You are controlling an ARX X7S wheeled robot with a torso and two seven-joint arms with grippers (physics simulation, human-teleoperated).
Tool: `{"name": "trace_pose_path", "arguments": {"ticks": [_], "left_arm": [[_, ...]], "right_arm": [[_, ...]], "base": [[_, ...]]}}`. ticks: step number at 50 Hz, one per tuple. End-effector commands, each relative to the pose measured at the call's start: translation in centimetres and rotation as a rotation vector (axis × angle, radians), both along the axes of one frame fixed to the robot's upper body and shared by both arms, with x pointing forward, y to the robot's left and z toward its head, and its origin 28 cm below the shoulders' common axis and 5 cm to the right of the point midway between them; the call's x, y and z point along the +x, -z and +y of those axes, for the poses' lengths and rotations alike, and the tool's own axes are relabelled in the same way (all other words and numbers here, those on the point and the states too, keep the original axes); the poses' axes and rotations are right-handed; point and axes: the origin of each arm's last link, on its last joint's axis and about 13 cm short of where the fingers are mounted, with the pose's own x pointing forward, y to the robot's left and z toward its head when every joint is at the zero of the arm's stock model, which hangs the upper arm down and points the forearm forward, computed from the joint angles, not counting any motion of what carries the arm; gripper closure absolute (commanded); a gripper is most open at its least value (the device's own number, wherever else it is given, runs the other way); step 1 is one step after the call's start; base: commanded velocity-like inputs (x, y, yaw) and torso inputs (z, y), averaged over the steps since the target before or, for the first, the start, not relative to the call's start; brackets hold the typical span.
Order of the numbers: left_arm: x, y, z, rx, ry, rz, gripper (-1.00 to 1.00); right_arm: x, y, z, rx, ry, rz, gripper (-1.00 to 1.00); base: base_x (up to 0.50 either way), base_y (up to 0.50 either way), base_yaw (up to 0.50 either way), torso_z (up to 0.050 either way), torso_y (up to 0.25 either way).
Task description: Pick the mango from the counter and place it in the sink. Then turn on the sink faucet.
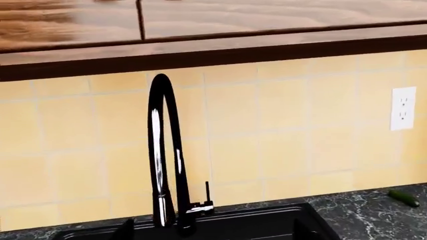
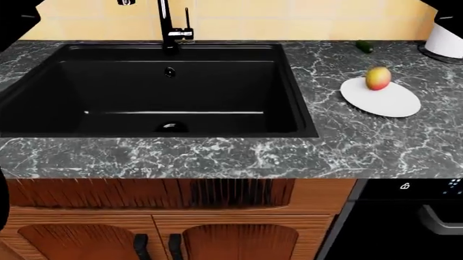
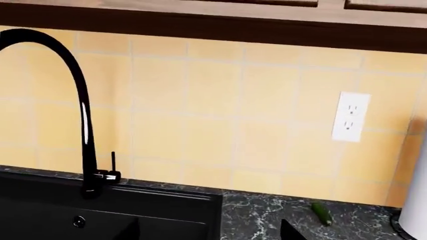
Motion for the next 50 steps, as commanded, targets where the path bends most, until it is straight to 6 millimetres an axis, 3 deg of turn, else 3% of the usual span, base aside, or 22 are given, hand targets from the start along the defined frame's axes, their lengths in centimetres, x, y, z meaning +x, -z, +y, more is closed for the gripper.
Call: {"name": "trace_pose_path", "arguments": {"ticks": [1,12,21,40,50], "left_arm": [[-0.08,-0.77,0.22,-0.006,-0.004,-0.008,-1.00],[-0.54,-1.32,0.38,-0.045,0.013,-0.084,-1.00],[-0.29,-1.10,0.42,-0.030,0.003,-0.042,-1.00],[-0.16,-0.69,0.41,-0.025,0.007,-0.031,-1.00],[-0.17,-0.45,0.60,-0.035,-0.002,-0.030,-1.00]], "right_arm": [[0.10,-0.35,-0.15,0.004,0.004,-0.001,-1.00],[-0.35,-0.80,-0.02,-0.010,0.008,-0.051,-1.00],[-0.14,-0.71,0.08,-0.023,0.013,-0.043,-1.00],[-0.13,-0.61,0.00,-0.032,0.016,-0.054,-1.00],[-0.25,-0.70,0.05,-0.017,-0.015,-0.063,-1.00]], "base": [[0.50,0.00,0.00,0.000,0.000],[0.45,0.00,0.00,0.000,0.000],[0.00,-0.03,0.00,0.050,0.000],[-0.11,-0.50,0.00,0.050,0.000],[0.15,-0.06,0.00,0.050,0.000]]}}
